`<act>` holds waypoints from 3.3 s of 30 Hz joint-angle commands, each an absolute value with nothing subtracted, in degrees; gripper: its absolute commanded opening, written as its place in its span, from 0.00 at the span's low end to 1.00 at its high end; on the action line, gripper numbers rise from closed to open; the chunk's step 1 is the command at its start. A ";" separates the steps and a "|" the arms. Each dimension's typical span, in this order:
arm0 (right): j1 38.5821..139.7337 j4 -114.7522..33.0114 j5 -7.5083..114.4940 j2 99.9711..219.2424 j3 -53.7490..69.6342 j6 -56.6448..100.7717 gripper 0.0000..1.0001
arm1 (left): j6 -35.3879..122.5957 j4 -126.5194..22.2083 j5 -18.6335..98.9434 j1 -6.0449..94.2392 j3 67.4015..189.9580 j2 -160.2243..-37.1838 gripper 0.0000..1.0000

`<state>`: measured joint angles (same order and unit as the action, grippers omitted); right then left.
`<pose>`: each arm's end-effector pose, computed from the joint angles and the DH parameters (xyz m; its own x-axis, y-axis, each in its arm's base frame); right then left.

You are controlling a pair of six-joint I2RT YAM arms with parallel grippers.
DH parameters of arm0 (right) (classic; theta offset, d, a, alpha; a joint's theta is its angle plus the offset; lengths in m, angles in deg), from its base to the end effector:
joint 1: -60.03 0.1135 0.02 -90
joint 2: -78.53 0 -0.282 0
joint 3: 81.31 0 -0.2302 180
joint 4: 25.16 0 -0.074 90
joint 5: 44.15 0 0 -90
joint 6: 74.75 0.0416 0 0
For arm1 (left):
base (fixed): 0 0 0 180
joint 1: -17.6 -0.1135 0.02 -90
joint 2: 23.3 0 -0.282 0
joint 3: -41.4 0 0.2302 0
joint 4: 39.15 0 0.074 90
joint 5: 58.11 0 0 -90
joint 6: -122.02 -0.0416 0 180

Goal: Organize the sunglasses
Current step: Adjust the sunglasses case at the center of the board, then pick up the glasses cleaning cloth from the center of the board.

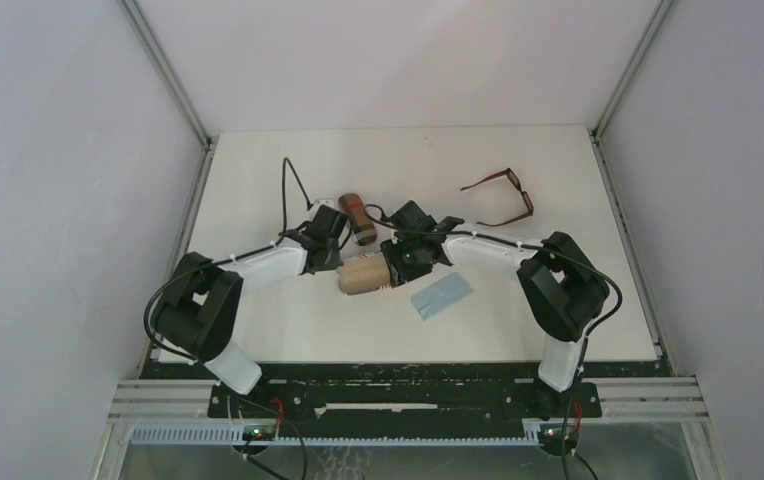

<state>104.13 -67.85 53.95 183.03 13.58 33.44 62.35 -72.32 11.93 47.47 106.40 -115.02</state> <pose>0.2557 0.2559 0.2083 -0.8327 -0.3766 -0.4060 -0.5015 0.8238 0.2644 0.2593 -0.1325 0.1940 -0.8089 -0.0828 -0.5821 -0.1029 0.9947 0.0016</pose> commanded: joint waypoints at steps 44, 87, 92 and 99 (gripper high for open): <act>81.82 -61.14 29.95 146.73 38.95 47.64 0.67 | 63.63 -71.47 11.97 46.69 92.70 -69.57 1.00; 90.17 -68.79 46.38 169.06 31.50 35.66 0.03 | 67.45 -70.64 27.40 46.69 84.23 -62.12 0.92; 93.43 -66.18 47.49 164.78 31.48 29.34 0.00 | 66.74 -67.11 32.36 46.69 83.20 -62.40 0.91; 103.18 -62.79 45.85 158.34 31.67 20.49 0.00 | 65.06 -63.15 37.24 46.69 81.84 -60.42 0.87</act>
